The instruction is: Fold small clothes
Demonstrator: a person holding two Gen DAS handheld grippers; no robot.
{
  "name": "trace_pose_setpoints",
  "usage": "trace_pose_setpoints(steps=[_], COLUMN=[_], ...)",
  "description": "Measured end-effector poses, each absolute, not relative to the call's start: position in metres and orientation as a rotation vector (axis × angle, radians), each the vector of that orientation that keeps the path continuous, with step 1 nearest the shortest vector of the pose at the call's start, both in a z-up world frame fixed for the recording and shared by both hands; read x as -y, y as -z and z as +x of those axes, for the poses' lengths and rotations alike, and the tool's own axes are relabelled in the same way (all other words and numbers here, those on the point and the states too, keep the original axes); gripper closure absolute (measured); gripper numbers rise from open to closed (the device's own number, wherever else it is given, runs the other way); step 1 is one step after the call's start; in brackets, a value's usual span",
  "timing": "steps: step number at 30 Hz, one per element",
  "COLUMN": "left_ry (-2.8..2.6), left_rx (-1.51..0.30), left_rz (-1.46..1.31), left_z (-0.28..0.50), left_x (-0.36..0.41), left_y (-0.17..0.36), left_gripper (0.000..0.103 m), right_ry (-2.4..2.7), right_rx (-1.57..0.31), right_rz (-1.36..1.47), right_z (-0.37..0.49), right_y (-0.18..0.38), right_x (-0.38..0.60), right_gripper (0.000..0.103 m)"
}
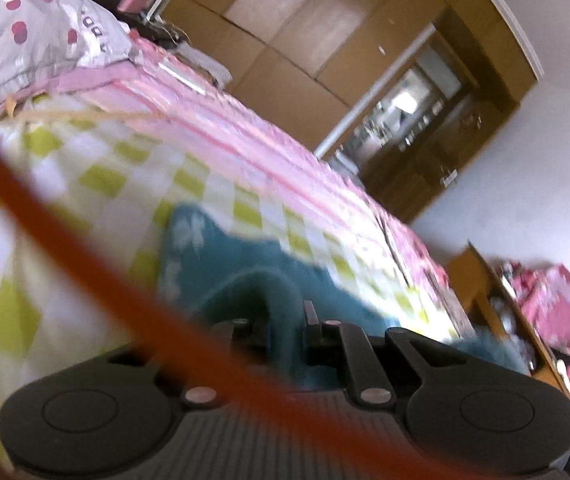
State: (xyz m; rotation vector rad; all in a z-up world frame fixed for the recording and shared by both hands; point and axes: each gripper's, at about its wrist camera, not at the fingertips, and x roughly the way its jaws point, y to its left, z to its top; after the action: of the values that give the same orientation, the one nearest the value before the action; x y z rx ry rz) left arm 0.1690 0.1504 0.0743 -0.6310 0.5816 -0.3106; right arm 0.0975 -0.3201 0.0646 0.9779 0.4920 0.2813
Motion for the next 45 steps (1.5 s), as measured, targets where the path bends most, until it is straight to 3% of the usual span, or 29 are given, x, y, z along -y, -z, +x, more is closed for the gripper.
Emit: trace_pose_setpoints(steps=[9,17,23,27,33,39,45], left_ry=[0.182,0.158,0.139,0.132,0.127,0.102,0.098], left_rx=[-0.606,-0.643,-0.68,-0.69,-0.697,-0.672,-0.629], left_rz=[-0.58,-0.567,-0.615,-0.637,-0.662,-0.643,-0.655], left_z=[0.242,0.262,0.271,0.275,0.277,0.273,0.268], left_x=[-0.145,-0.144,-0.145,-0.144,-0.144,-0.139,-0.138], left_y=[-0.039,-0.022,-0.024,-0.026,-0.029,-0.034,-0.037], left_gripper=[0.086,0.085,0.082,0.078,0.072,0.072,0.071], right_ry=[-0.116,-0.054,-0.066,-0.087,-0.098,-0.126,-0.126], right_rx=[-0.501,-0.557,-0.574,-0.554,-0.55,-0.51,-0.505], right_rz=[1.083,1.102,1.144,1.17,1.222,1.258,1.237], right_z=[0.193,0.224,0.234,0.233,0.233,0.231,0.232], right_y=[-0.029,0.001,0.002,-0.001,0.001,-0.003,-0.005], right_x=[0.33,0.332,0.338,0.339,0.345,0.347,0.35], right_gripper=[0.086,0.086,0.079,0.067,0.065,0.05,0.049])
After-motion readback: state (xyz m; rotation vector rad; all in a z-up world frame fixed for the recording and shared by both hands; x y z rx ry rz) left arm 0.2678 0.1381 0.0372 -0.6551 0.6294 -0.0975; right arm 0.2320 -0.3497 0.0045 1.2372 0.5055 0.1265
